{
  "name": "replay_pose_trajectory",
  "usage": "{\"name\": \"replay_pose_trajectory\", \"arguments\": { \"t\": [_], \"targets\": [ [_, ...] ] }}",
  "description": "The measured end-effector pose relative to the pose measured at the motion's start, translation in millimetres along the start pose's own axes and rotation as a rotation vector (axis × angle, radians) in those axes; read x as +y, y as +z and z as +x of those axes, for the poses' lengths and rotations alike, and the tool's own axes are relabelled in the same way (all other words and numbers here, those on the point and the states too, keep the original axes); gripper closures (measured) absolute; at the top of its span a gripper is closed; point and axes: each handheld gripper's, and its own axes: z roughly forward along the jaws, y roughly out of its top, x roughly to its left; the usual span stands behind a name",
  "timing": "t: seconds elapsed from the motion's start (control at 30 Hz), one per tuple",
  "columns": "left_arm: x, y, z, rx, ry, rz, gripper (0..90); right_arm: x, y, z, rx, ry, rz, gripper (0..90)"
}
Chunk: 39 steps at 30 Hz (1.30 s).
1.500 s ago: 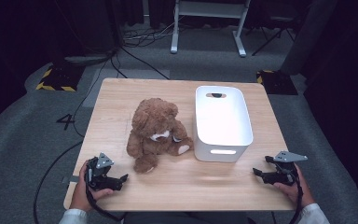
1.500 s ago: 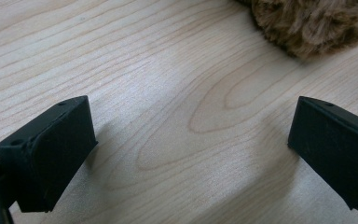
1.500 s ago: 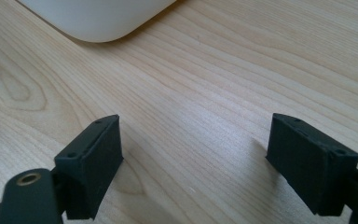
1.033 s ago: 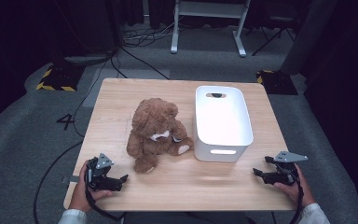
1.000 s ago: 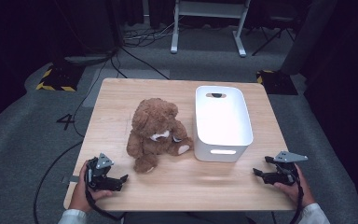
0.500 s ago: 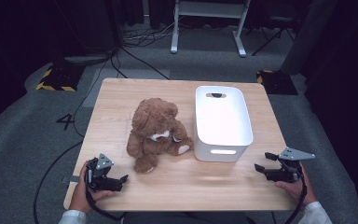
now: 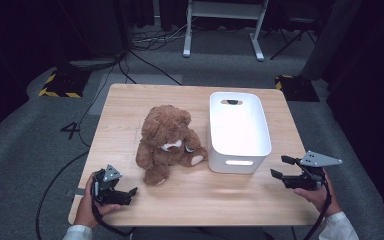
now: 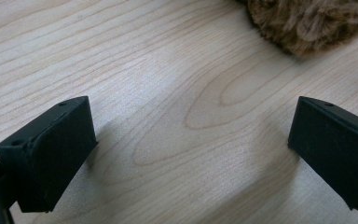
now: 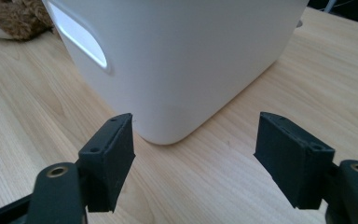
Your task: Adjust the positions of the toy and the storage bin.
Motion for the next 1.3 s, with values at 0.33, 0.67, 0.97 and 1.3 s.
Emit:
{"name": "replay_pose_trajectory", "arguments": {
  "t": [0.33, 0.67, 0.97, 1.3],
  "targets": [
    [0.0, 0.0, 0.0, 0.000, 0.000, 0.000, 0.8, 24.0, -6.4, 4.8, 0.003, -0.040, -0.021, 28.2],
    [0.0, 0.0, 0.0, -0.001, 0.000, 0.000, 0.8, 47.4, -11.6, 15.2, 0.023, -0.083, -0.038, 27.8],
    [0.0, 0.0, 0.0, -0.001, 0.000, 0.000, 0.8, 60.3, -13.3, 23.5, 0.026, -0.112, -0.056, 27.7],
    [0.0, 0.0, 0.0, -0.001, 0.000, 0.000, 0.8, 71.9, -13.0, 33.6, 0.032, -0.150, -0.057, 27.6]
  ]
}}
